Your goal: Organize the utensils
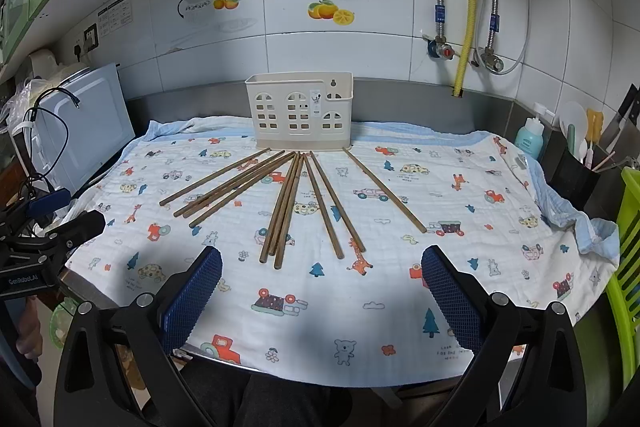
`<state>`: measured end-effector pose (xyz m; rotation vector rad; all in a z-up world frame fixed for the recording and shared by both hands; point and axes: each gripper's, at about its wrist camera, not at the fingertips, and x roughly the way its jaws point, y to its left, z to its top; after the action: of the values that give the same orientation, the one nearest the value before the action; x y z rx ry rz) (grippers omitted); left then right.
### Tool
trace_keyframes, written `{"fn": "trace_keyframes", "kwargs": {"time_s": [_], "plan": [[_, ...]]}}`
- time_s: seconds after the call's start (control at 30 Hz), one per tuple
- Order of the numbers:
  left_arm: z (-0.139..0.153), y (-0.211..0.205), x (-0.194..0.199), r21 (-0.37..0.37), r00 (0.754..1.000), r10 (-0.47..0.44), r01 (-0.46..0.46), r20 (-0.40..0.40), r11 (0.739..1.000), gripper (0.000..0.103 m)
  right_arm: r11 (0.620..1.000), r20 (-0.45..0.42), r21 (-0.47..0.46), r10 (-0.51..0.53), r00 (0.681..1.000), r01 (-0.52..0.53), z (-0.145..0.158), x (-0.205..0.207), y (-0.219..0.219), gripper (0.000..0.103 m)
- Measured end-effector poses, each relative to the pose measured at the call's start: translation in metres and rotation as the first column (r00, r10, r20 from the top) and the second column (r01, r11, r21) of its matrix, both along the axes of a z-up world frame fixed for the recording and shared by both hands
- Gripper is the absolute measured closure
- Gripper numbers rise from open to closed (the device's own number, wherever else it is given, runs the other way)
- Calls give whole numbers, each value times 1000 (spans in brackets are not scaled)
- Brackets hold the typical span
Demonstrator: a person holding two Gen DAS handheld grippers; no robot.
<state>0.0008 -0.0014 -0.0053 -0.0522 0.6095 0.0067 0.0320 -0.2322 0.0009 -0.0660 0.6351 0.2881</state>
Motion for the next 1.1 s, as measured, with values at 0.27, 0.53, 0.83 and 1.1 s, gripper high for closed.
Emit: {"fn": "trace_keyframes", "kwargs": {"time_s": [0.27,0.53,0.83,1.1], "plan": [[0,-1,2,8,1000,-2,2,-7,1000,5,1000,0,1,1,1000,-1,0,1,1,6],[1,-1,5,12,1000,-1,1,-13,1000,5,1000,0,2,6,1000,-6,0,2,2,6],[0,1,8,6,1000,0,0,-16,1000,5,1000,-4,2,10,1000,-10,1,3,4,6],[-2,6,17,2,1000,6,-6,-20,1000,5,1000,-15,4,19,1000,-19,-4,12,5,6]]}}
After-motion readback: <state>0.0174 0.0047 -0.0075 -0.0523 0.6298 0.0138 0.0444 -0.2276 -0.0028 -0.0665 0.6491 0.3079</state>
